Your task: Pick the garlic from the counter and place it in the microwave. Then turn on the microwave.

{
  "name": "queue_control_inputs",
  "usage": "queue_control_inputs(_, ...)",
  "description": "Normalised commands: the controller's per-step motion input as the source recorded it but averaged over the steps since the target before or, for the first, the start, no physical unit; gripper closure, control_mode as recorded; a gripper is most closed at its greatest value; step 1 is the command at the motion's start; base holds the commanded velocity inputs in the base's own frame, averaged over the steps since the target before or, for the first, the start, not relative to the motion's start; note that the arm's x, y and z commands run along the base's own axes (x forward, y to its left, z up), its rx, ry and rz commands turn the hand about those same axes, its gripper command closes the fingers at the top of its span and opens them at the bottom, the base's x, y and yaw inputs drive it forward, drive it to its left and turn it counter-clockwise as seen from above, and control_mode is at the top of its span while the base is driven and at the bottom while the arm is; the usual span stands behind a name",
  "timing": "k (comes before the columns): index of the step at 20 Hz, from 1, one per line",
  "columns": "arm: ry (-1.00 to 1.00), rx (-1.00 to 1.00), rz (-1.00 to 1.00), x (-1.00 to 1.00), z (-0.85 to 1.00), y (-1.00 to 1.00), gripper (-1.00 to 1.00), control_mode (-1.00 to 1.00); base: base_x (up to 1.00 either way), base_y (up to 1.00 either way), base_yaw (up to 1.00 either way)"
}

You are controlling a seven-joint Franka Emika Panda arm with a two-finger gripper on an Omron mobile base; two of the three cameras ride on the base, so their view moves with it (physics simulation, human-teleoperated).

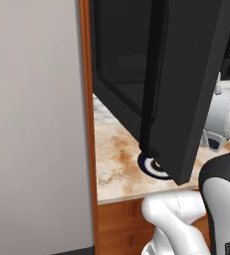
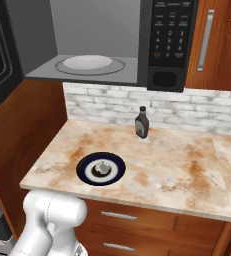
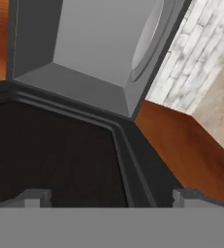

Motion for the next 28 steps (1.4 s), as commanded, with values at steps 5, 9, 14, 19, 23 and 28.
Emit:
queue_control_inputs(5, 0.0, 0.03, -0.15, 0.08, 0.0, 0.0, -1.0, -1.0, 0.0, 0.0, 0.0)
queue_control_inputs(9, 0.06, 0.11, -0.05, 0.07, 0.0, 0.0, -1.0, -1.0, 0.0, 0.0, 0.0)
queue_control_inputs(14, 0.12, 0.21, 0.0, 0.0, 0.02, -0.03, -1.0, -1.0, 0.0, 0.0, 0.0)
queue_control_inputs(19, 0.13, 0.24, 0.08, -0.05, 0.0, 0.04, -1.0, -1.0, 0.0, 0.0, 0.0)
queue_control_inputs(23, 0.1, 0.19, 0.09, -0.06, 0.0, 0.12, -1.0, -1.0, 0.0, 0.0, 0.0)
queue_control_inputs(28, 0.08, 0.16, 0.08, -0.1, 0.0, 0.1, -1.0, -1.0, 0.0, 0.0, 0.0)
